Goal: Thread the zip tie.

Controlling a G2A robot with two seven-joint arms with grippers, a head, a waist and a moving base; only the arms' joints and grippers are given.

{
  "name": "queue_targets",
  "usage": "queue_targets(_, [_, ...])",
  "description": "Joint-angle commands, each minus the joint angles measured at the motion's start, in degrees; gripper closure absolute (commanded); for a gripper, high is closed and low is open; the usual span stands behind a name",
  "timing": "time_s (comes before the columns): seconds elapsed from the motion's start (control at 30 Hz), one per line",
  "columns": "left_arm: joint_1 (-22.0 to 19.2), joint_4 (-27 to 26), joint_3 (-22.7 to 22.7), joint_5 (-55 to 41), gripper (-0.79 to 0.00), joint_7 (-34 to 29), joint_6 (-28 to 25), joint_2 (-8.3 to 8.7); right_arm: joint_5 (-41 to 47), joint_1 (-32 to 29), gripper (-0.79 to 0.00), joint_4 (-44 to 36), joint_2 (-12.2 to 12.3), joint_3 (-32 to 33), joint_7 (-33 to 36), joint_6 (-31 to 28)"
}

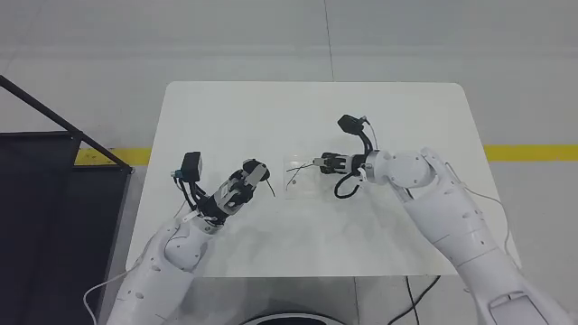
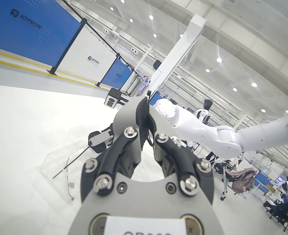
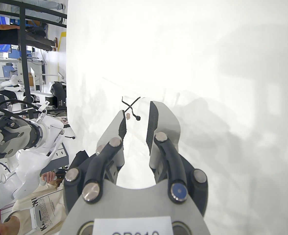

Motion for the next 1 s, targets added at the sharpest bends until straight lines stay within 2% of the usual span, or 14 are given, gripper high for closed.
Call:
queue_targets(0.0, [0.0,0.0,0.0,0.0,0.0,0.0,0.0,0.0,0.08,0.11,-0.197,0.28,-0.12,-0.06,0.03,-0.32])
queue_targets(0.2, [0.0,0.0,0.0,0.0,0.0,0.0,0.0,0.0,0.22,0.52,-0.145,1.14,-0.49,-0.19,0.24,-0.7])
queue_targets(0.27, [0.0,0.0,0.0,0.0,0.0,0.0,0.0,0.0,0.24,0.62,-0.092,1.38,-0.59,-0.19,0.31,-0.82])
queue_targets(0.33, [0.0,0.0,0.0,0.0,0.0,0.0,0.0,0.0,0.26,0.68,0.0,1.57,-0.68,-0.19,0.37,-0.96])
queue_targets(0.7, [0.0,0.0,0.0,0.0,0.0,0.0,0.0,0.0,0.03,-0.42,0.0,0.9,-0.44,1.79,-1.0,-1.6])
queue_targets(0.97, [0.0,0.0,0.0,0.0,0.0,0.0,0.0,0.0,-0.75,-7.55,0.0,-8.11,1.82,8.59,-4.48,-2.47])
